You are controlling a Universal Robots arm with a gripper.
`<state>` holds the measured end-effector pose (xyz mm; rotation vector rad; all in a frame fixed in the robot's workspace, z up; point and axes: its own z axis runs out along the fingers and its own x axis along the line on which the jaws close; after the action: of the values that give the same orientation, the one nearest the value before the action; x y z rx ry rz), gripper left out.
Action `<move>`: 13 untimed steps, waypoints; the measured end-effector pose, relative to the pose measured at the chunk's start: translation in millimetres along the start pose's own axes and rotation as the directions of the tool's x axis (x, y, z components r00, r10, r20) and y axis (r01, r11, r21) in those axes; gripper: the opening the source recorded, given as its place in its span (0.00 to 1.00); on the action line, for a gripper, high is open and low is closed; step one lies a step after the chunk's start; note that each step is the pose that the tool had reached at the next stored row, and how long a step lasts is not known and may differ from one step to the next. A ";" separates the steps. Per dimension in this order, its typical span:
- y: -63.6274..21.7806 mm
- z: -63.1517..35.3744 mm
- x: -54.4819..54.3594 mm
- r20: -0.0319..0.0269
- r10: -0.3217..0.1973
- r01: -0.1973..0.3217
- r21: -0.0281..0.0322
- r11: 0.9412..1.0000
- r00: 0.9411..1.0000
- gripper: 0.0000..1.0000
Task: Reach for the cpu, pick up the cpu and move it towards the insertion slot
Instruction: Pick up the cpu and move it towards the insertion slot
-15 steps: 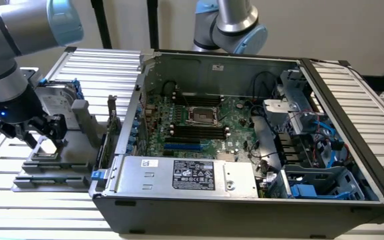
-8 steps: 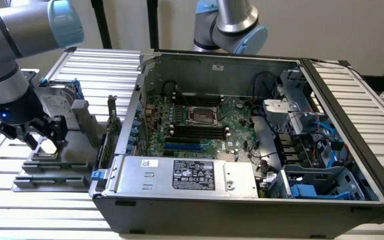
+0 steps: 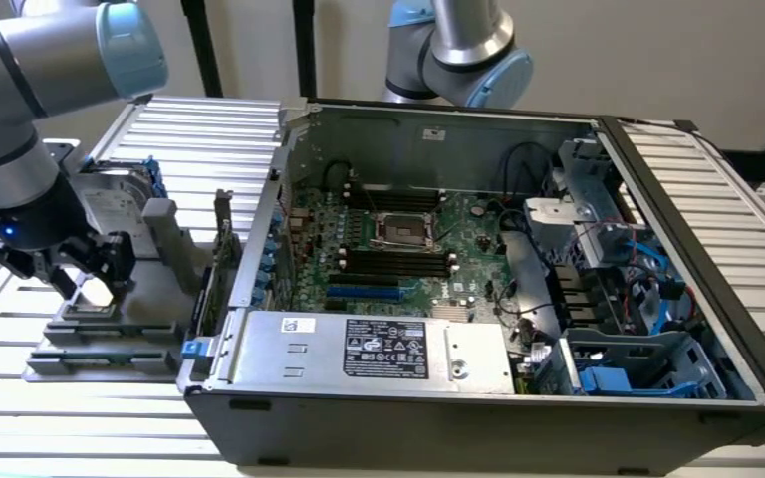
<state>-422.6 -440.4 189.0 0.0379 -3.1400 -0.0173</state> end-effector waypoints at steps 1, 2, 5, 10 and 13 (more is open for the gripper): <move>0.0 0.2 0.1 0.000 0.002 -0.002 0.000 1.000 1.000 0.65; 0.0 0.4 0.1 0.000 0.004 -0.004 0.000 1.000 1.000 0.65; 0.2 0.8 0.3 0.000 0.006 -0.006 0.000 1.000 1.000 0.65; 1.0 1.3 0.7 0.000 0.006 -0.006 0.000 1.000 1.000 0.65; 1.9 1.5 1.0 0.000 0.006 -0.006 0.000 1.000 1.000 0.65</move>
<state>-423.6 -438.5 187.5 0.0277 -3.1403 -0.0173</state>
